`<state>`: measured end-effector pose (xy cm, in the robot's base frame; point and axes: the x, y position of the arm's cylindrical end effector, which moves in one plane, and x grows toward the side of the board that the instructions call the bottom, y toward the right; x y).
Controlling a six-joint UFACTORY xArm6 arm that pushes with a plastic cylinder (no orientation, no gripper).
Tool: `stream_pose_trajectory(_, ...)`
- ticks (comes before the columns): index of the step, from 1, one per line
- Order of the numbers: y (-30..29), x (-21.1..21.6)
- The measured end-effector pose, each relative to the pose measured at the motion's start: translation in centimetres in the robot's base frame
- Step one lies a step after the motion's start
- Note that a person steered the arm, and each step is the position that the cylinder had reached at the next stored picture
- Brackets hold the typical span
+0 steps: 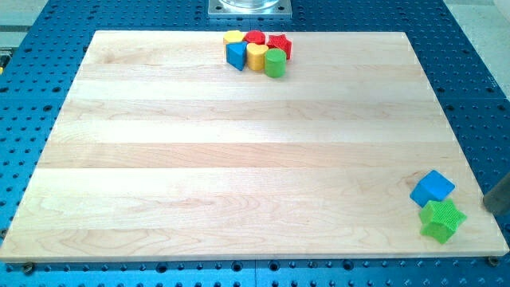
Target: Push the green star to the left side slightly
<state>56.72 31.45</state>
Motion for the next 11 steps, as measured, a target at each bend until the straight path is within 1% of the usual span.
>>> stream_pose_trajectory(1,-0.5,0.3)
stream_pose_trajectory(2,-1.4,1.8)
stream_pose_trajectory(3,-2.4,4.9)
stream_pose_trajectory(4,-3.6,4.9)
stream_pose_trajectory(5,-6.2,5.0)
stream_pose_trajectory(7,-14.6,4.0)
stream_pose_trajectory(8,-17.4,1.5)
stream_pose_trajectory(9,-17.7,-0.6)
stream_pose_trajectory(10,-17.7,-0.1)
stream_pose_trajectory(11,-17.0,3.6)
